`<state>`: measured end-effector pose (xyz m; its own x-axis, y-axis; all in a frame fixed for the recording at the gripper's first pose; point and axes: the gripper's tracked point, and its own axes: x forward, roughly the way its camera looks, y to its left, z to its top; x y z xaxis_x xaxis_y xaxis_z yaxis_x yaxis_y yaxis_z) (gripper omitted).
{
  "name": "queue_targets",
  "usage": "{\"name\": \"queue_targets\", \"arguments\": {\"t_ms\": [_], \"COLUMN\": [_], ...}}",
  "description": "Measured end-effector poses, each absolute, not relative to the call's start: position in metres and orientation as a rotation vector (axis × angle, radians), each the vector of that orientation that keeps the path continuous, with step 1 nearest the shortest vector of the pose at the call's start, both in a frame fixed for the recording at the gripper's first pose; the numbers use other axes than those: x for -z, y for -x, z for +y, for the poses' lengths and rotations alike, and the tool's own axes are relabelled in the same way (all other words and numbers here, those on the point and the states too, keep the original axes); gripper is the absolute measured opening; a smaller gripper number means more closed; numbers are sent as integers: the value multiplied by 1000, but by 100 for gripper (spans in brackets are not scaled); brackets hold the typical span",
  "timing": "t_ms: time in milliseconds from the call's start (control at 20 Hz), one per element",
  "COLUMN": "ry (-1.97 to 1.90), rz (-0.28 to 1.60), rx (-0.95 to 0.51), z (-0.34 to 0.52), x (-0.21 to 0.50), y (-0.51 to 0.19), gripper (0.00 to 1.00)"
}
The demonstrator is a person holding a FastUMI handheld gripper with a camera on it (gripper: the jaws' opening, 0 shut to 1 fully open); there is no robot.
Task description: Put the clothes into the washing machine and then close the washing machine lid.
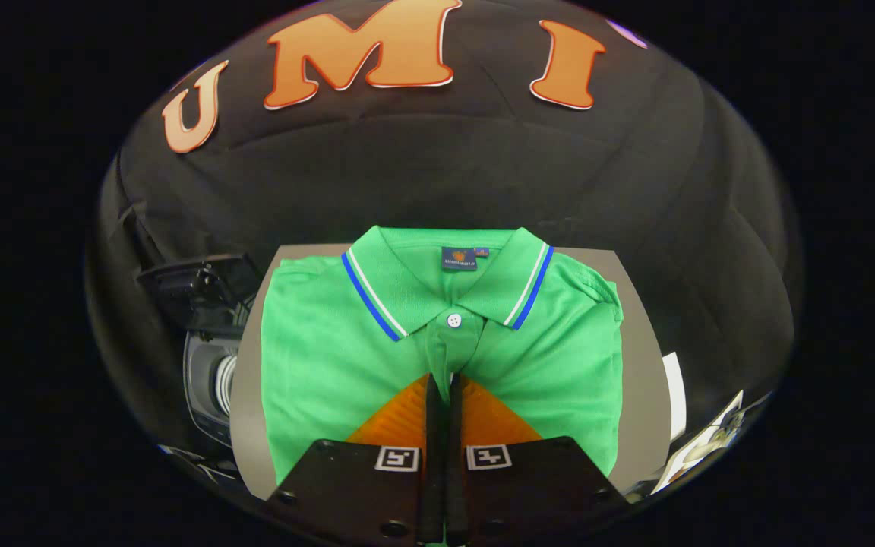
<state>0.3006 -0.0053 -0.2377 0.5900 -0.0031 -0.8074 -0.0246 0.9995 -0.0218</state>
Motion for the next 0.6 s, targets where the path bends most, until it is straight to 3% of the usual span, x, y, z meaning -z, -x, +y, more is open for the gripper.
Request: {"name": "queue_targets", "arguments": {"t_ms": [600], "ry": [-85], "rz": [763], "rx": [-57], "z": [-10], "x": [222], "y": [-301], "gripper": [9]}}
